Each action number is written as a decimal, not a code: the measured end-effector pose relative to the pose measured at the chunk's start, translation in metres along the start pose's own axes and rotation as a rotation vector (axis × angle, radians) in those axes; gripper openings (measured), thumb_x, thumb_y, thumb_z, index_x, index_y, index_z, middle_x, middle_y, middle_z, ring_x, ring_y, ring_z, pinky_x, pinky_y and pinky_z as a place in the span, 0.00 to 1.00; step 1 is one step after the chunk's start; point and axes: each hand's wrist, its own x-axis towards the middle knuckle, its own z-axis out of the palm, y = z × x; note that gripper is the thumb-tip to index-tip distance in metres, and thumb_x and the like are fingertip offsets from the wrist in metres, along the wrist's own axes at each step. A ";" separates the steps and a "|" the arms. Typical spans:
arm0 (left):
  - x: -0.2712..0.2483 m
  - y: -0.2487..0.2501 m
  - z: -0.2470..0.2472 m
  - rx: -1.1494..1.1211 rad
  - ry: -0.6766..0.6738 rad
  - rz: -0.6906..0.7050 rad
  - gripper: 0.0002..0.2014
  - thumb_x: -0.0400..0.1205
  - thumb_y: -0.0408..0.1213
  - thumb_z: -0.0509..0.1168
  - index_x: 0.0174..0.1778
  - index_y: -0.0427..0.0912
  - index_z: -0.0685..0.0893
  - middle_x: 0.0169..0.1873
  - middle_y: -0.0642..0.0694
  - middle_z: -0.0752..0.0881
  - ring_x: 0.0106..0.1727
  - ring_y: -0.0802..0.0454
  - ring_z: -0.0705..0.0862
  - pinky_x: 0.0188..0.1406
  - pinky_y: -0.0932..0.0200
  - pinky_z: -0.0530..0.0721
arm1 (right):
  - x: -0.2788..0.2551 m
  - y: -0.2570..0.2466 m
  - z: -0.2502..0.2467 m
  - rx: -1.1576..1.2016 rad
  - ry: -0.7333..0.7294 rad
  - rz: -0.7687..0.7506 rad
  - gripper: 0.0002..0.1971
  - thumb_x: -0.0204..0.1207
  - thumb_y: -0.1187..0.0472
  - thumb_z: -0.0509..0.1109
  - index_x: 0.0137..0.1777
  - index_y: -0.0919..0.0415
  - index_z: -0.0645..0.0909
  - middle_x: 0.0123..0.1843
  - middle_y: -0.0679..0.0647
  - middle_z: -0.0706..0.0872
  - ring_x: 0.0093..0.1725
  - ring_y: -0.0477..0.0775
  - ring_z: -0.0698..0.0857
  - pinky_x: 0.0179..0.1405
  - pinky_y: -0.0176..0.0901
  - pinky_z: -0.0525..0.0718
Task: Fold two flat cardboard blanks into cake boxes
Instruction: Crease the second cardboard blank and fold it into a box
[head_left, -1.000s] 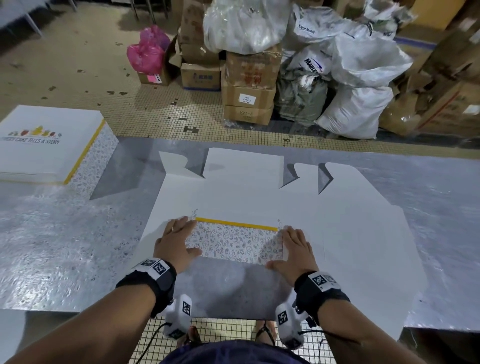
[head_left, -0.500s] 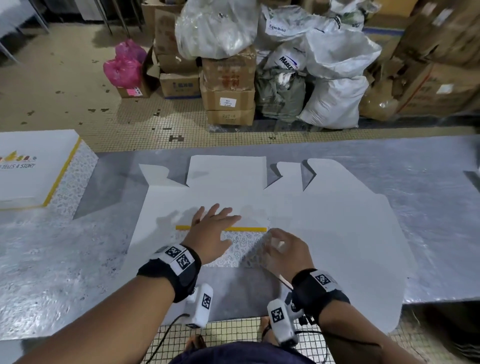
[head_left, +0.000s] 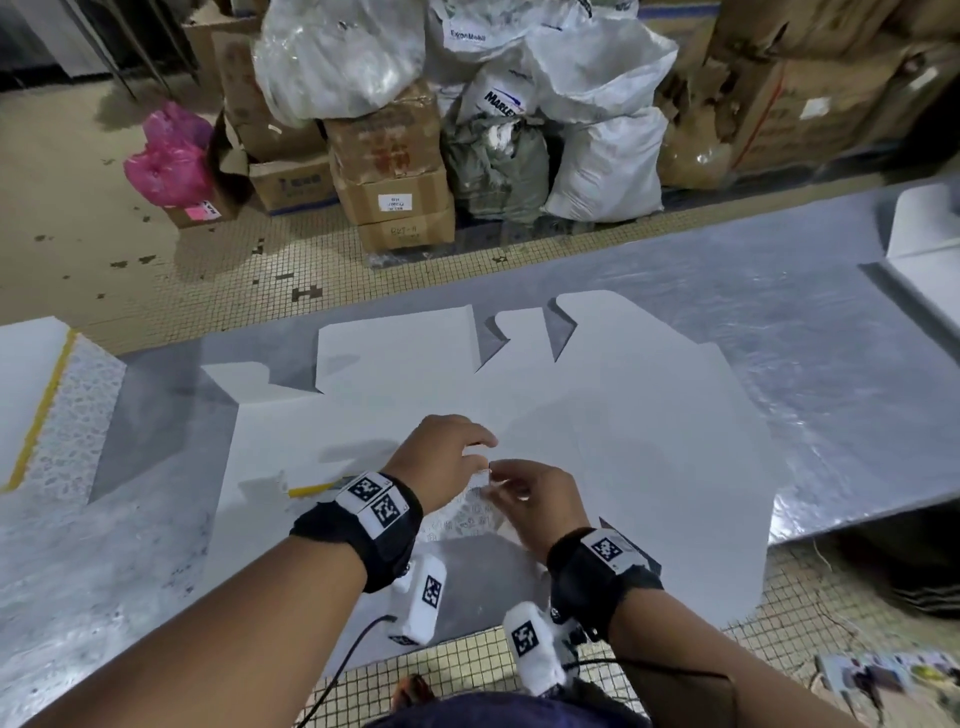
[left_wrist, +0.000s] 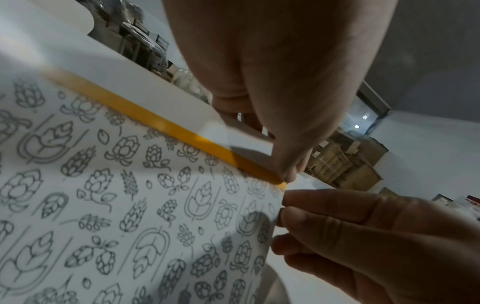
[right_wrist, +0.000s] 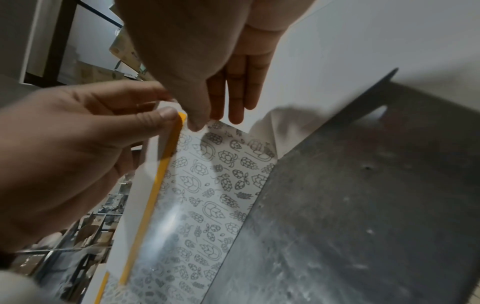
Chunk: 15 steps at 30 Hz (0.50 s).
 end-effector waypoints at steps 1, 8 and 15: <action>0.000 0.001 0.000 -0.003 0.009 -0.011 0.11 0.82 0.37 0.72 0.61 0.46 0.90 0.55 0.50 0.87 0.55 0.58 0.81 0.60 0.67 0.74 | 0.000 0.000 0.002 0.014 0.007 0.002 0.06 0.74 0.58 0.80 0.50 0.52 0.91 0.44 0.44 0.91 0.43 0.45 0.89 0.50 0.39 0.87; -0.006 -0.003 0.001 -0.136 0.090 -0.048 0.04 0.78 0.34 0.76 0.45 0.48 0.93 0.46 0.56 0.85 0.45 0.60 0.83 0.48 0.73 0.77 | -0.002 0.002 0.010 0.051 0.037 -0.036 0.04 0.76 0.63 0.75 0.42 0.56 0.92 0.33 0.44 0.91 0.35 0.40 0.89 0.41 0.31 0.85; -0.007 0.001 0.004 -0.151 0.146 -0.092 0.09 0.75 0.28 0.74 0.34 0.47 0.90 0.36 0.56 0.88 0.44 0.68 0.84 0.42 0.80 0.74 | -0.004 0.005 0.010 0.023 0.045 -0.073 0.07 0.76 0.56 0.76 0.37 0.50 0.90 0.32 0.42 0.91 0.36 0.41 0.88 0.41 0.31 0.84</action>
